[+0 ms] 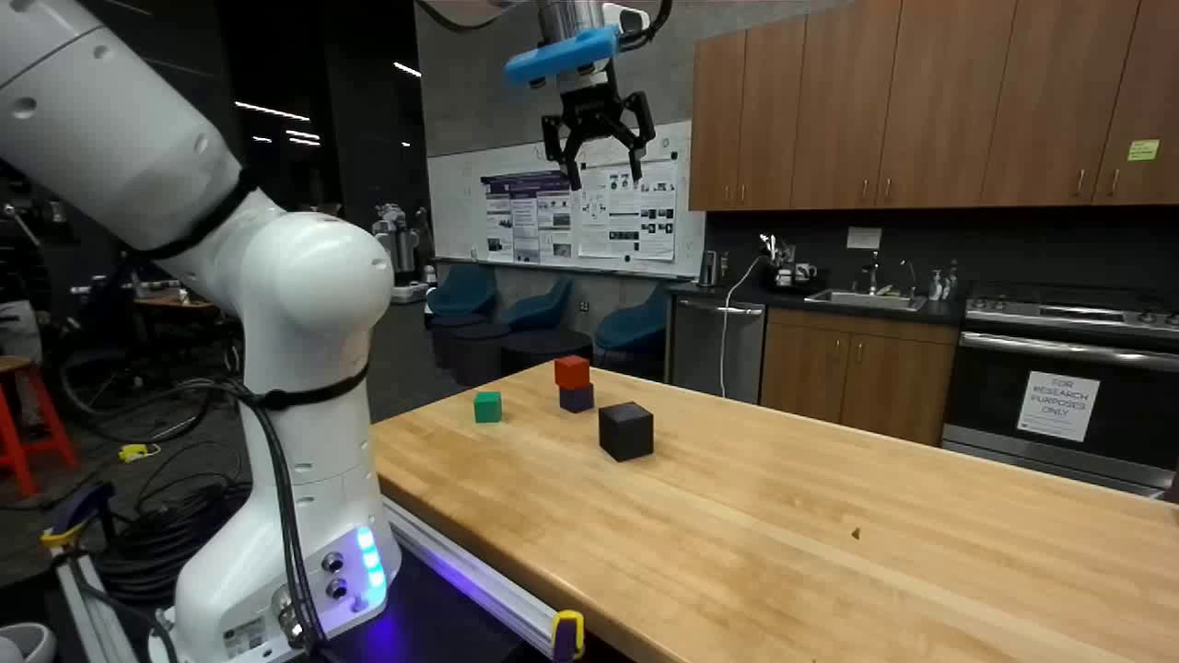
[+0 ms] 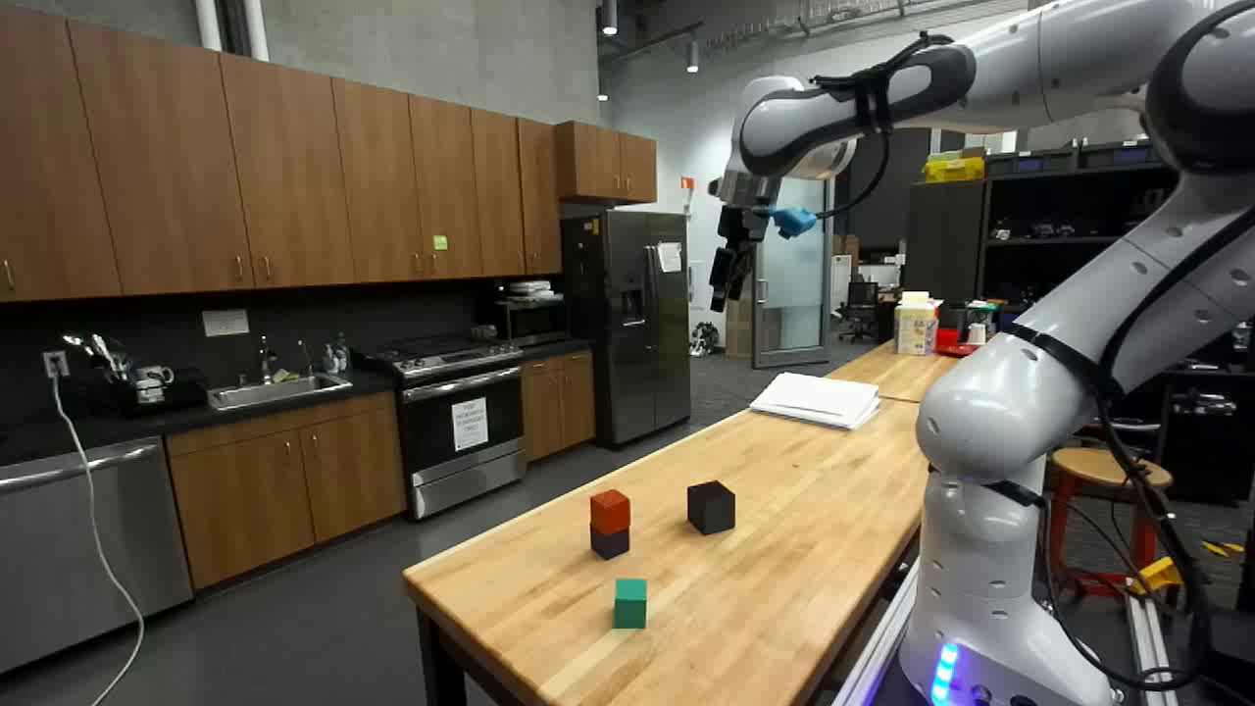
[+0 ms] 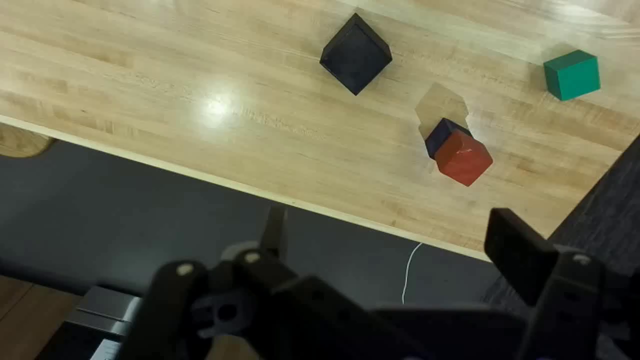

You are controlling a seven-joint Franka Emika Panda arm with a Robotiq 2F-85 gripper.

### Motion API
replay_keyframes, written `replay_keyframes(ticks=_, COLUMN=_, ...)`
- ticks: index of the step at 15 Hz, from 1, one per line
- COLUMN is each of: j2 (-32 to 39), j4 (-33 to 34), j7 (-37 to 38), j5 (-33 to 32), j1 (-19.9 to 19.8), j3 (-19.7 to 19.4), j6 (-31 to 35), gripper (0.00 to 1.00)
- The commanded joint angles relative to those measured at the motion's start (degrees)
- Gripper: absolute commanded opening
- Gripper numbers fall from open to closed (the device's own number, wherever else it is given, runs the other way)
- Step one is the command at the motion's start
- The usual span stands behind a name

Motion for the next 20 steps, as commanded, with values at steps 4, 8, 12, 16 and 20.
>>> replay_keyframes(ticks=4, j2=-0.1, j4=-0.3, j7=-0.6, j5=0.1, j1=0.5, j3=0.0, j6=0.1, gripper=1.0)
replay_keyframes(ticks=8, j2=-0.7, j4=-1.0, j7=-3.3, j5=1.0, j1=2.0, j3=-0.6, j6=-0.4, gripper=1.0)
replay_keyframes(ticks=12, j2=-1.1, j4=-1.1, j7=-3.4, j5=0.6, j1=2.1, j3=-0.3, j6=-0.5, gripper=1.0)
replay_keyframes(ticks=16, j2=0.0, j4=0.0, j7=0.0, j5=0.0, j1=0.0, j3=0.0, j6=-0.1, gripper=1.0)
replay_keyframes(ticks=20, j2=0.1, j4=-0.1, j7=0.0, j5=0.0, j1=0.3, j3=0.1, j6=-0.1, gripper=1.0)
